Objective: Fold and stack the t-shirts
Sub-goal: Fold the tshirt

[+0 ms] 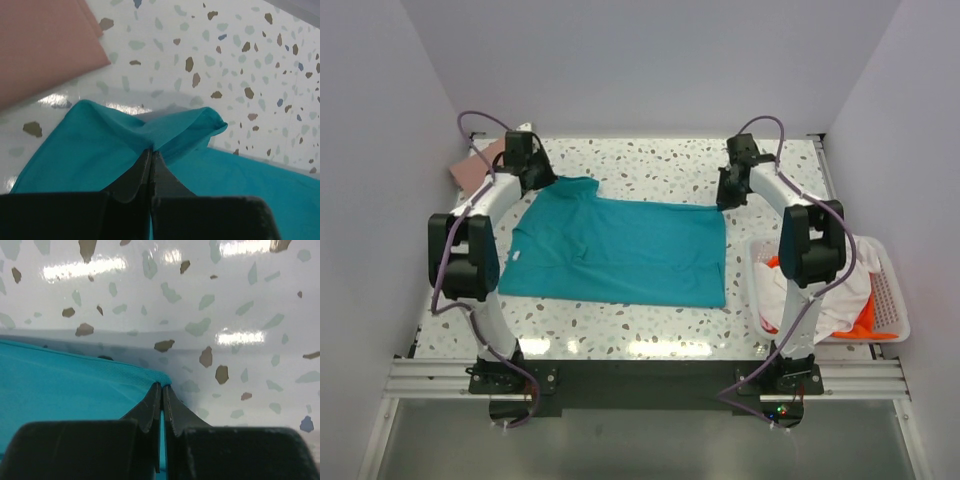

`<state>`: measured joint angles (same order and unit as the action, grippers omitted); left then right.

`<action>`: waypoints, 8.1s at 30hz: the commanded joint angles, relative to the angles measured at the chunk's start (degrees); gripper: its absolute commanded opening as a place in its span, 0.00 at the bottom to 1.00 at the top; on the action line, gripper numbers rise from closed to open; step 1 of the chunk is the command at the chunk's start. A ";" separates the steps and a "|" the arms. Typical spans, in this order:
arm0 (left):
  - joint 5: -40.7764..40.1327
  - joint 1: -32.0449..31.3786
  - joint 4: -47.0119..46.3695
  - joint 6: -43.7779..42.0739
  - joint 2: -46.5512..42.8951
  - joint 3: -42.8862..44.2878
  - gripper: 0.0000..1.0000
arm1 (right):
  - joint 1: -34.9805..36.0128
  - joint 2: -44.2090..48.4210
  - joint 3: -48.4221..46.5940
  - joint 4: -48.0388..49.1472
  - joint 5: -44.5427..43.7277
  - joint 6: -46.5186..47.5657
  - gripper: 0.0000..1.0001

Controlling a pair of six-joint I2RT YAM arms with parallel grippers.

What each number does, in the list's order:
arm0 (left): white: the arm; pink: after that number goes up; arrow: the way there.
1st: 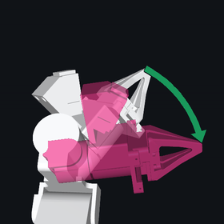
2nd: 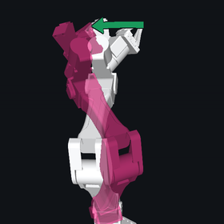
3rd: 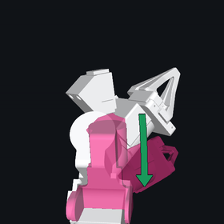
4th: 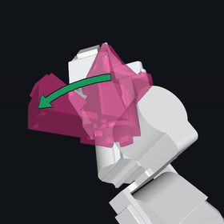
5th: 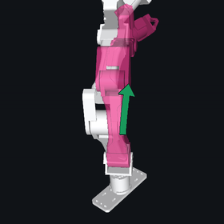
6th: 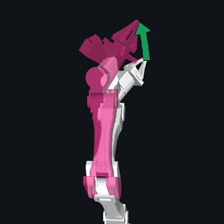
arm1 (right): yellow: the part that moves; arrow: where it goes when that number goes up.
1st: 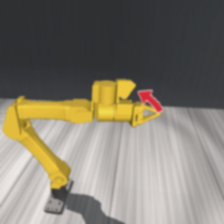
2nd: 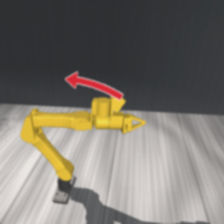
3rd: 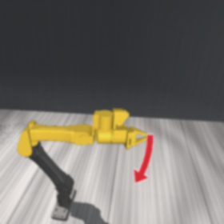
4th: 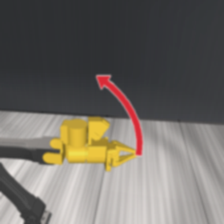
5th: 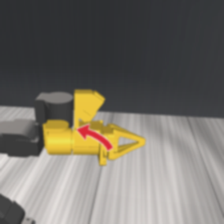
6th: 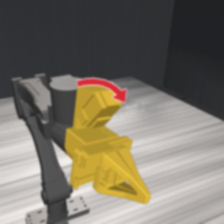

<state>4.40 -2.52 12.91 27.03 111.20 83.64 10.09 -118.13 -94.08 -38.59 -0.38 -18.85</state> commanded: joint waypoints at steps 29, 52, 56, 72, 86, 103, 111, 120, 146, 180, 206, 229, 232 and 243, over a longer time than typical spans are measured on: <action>-10.38 0.59 12.31 8.57 -47.82 -38.81 0.00 | 4.15 25.04 27.37 6.50 -3.48 1.63 0.00; -11.08 0.68 26.54 11.82 -61.71 -40.67 0.38 | 10.30 33.66 38.36 6.77 -3.22 0.66 0.23; -13.01 0.68 30.06 10.59 -64.26 -36.53 0.52 | 11.01 36.38 38.80 5.99 -2.96 0.48 0.35; -12.05 2.34 5.73 6.81 -40.02 -31.44 0.52 | 11.09 27.09 26.41 9.32 -0.32 0.22 0.44; -2.38 11.14 -3.15 6.64 -21.21 -24.84 0.53 | 11.18 25.92 33.95 8.36 0.64 -2.24 0.44; -0.89 12.63 -3.94 6.55 -8.72 -19.48 0.51 | 12.24 29.53 40.82 8.27 4.34 -4.09 0.44; 0.43 12.63 -5.00 7.34 -5.99 -19.65 0.38 | 12.24 29.89 36.87 7.91 2.50 -3.56 0.44; -0.19 13.68 -5.43 7.25 -6.25 -21.41 0.03 | 12.24 24.62 36.86 9.41 1.70 -3.65 0.44; -6.69 17.82 -2.28 1.80 -16.26 -24.13 0.36 | 12.24 19.51 35.55 6.16 -0.59 -2.69 0.43; -0.71 7.62 -2.63 8.13 -22.95 -42.06 0.38 | 12.76 19.51 31.50 8.79 3.02 -1.98 0.44; 0.43 4.64 -4.91 3.12 -8.65 -28.20 0.37 | 14.52 23.38 42.92 6.16 3.11 -4.97 0.44; 2.63 -9.60 1.42 -3.03 17.90 6.42 0.36 | 33.23 22.41 41.27 6.69 2.58 -10.68 0.44; 2.19 -9.60 2.38 -2.86 20.80 12.22 0.36 | 36.57 22.41 39.24 4.67 1.53 -10.59 0.44; 5.61 -10.04 2.74 0.75 20.47 22.01 0.37 | 40.80 25.05 28.53 -3.42 -2.16 -5.94 0.44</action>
<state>8.25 -12.14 14.37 26.52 133.51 103.00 51.05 -94.52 -61.01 -38.54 0.95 -26.70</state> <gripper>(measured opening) 0.366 0.440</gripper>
